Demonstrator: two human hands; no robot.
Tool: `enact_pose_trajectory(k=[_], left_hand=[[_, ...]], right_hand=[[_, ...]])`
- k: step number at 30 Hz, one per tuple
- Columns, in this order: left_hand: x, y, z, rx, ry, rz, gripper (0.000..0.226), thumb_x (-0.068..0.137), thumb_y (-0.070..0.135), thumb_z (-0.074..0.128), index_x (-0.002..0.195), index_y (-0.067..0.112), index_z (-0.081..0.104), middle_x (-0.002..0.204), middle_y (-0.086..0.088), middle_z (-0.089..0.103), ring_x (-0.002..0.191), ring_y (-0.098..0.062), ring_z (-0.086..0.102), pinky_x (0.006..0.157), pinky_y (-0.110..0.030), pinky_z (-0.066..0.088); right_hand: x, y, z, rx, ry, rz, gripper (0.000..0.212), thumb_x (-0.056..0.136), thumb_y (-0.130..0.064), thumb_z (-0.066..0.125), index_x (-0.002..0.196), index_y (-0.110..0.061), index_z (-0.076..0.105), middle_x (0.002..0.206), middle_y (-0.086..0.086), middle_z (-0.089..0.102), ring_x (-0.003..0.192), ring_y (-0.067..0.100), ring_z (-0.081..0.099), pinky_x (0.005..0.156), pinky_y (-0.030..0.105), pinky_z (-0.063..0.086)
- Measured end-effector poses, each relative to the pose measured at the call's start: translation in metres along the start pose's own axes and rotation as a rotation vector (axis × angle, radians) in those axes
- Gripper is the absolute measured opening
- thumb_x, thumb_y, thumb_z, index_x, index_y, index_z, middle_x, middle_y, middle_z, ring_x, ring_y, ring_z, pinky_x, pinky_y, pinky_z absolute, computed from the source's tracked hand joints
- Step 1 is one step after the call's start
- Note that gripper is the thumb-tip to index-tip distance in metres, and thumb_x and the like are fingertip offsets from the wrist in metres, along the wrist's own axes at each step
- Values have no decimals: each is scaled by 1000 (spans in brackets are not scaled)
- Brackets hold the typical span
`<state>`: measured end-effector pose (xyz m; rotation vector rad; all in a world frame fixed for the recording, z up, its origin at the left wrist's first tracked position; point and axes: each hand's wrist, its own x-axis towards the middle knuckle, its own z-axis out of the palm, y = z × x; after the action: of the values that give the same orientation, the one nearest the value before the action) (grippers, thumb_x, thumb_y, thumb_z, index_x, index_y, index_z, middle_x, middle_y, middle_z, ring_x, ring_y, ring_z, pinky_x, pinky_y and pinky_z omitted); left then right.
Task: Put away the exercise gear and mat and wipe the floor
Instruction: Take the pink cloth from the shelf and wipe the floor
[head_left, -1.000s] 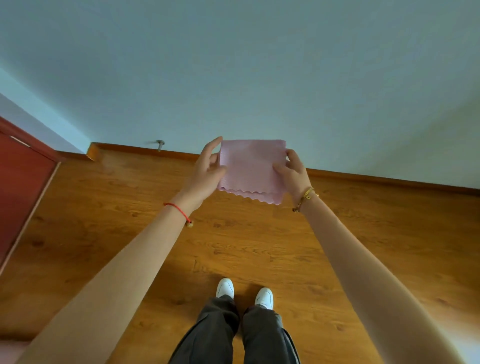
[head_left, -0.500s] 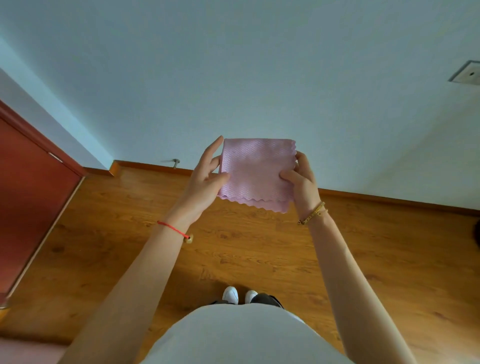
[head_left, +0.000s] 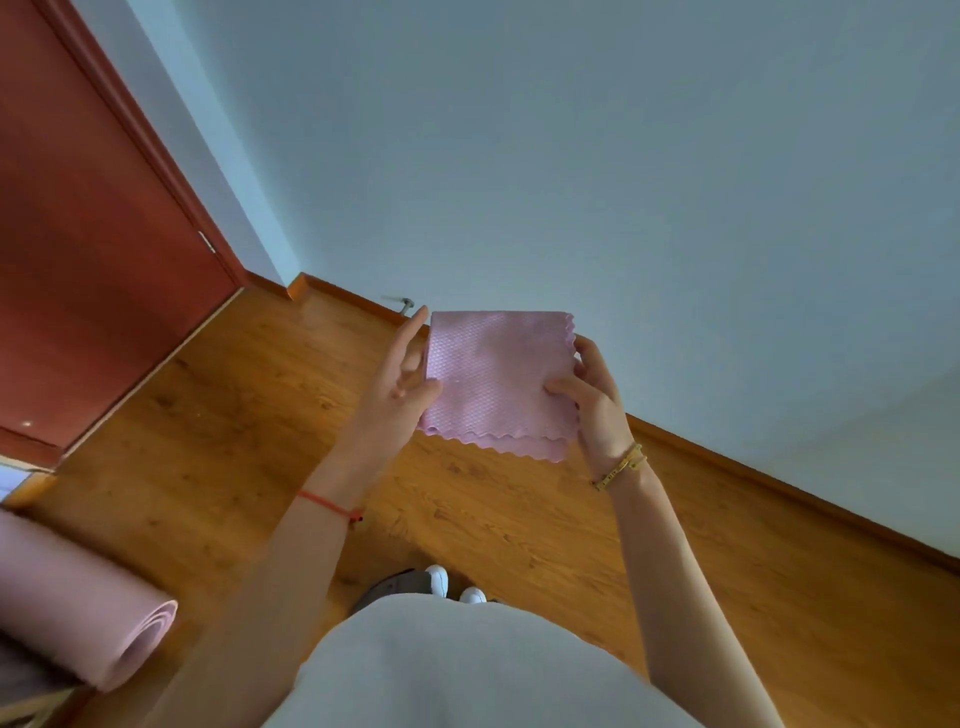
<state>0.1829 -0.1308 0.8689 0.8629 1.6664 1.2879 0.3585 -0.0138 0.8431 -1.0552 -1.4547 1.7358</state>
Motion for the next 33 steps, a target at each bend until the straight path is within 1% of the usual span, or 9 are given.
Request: enact_pose_trajectory(k=[4, 7, 11, 18, 21, 24, 29, 31, 33], left_hand=[[-9, -6, -18, -74, 117, 4, 71, 100, 3, 54, 150, 48, 32, 142, 28, 46, 124, 9, 49, 100, -23, 50], [-19, -11, -38, -89, 227, 17, 73, 98, -2, 53, 153, 40, 31, 138, 34, 46, 124, 19, 47, 103, -19, 47], [-29, -21, -70, -109, 414, 9, 75, 97, -5, 53, 150, 43, 32, 149, 13, 50, 134, -4, 50, 108, -37, 49], [-47, -40, -150, -127, 694, -24, 74, 96, -3, 55, 150, 41, 32, 142, 13, 55, 132, -15, 53, 106, -47, 49], [-57, -46, -199, -157, 805, -10, 73, 94, -10, 51, 152, 32, 35, 133, 18, 61, 127, -11, 57, 107, -41, 48], [-70, -50, -259, -190, 925, 4, 75, 91, -21, 46, 153, 21, 36, 123, 18, 66, 114, -1, 63, 96, -25, 53], [-98, -54, -360, -201, 1061, 27, 75, 90, -24, 43, 148, 23, 39, 136, -12, 61, 118, -18, 62, 86, -20, 55], [-107, -53, -388, -187, 1114, 29, 74, 90, -26, 40, 148, 20, 38, 130, -10, 62, 106, -4, 65, 82, -15, 54], [-116, -56, -413, -172, 1150, 30, 73, 90, -26, 41, 148, 19, 36, 117, 5, 66, 93, 11, 66, 77, -11, 53]], right_hand=[[17, -2, 23, -6, -123, 0, 53, 77, -21, 54, 128, -10, 48, 112, 9, 61, 102, 27, 60, 79, 36, 54], [30, 0, 50, 46, -220, 23, 44, 81, -20, 52, 124, -10, 52, 104, 6, 62, 94, 23, 60, 69, 27, 52], [51, 5, 97, 61, -346, 75, 33, 95, -15, 49, 127, -13, 54, 111, 7, 62, 102, 25, 59, 72, 28, 54], [75, 2, 211, 7, -583, 74, 45, 93, -20, 50, 137, -14, 47, 118, 0, 62, 115, 26, 58, 87, 36, 56], [84, 3, 274, -2, -680, 106, 42, 88, -26, 53, 130, -24, 53, 125, 3, 63, 118, 27, 59, 96, 45, 53], [90, 2, 350, -24, -791, 79, 28, 97, -19, 50, 124, -24, 56, 124, 8, 63, 118, 32, 58, 99, 56, 49], [80, -3, 471, -20, -910, 82, 25, 96, -13, 50, 118, -21, 60, 111, 7, 65, 110, 32, 60, 96, 54, 48], [74, -4, 511, -10, -962, 87, 24, 95, -13, 51, 115, -25, 60, 110, 4, 66, 110, 30, 60, 93, 50, 51], [69, -3, 547, -8, -1008, 98, 25, 93, -14, 54, 114, -26, 61, 108, 5, 67, 107, 28, 61, 91, 49, 52]])
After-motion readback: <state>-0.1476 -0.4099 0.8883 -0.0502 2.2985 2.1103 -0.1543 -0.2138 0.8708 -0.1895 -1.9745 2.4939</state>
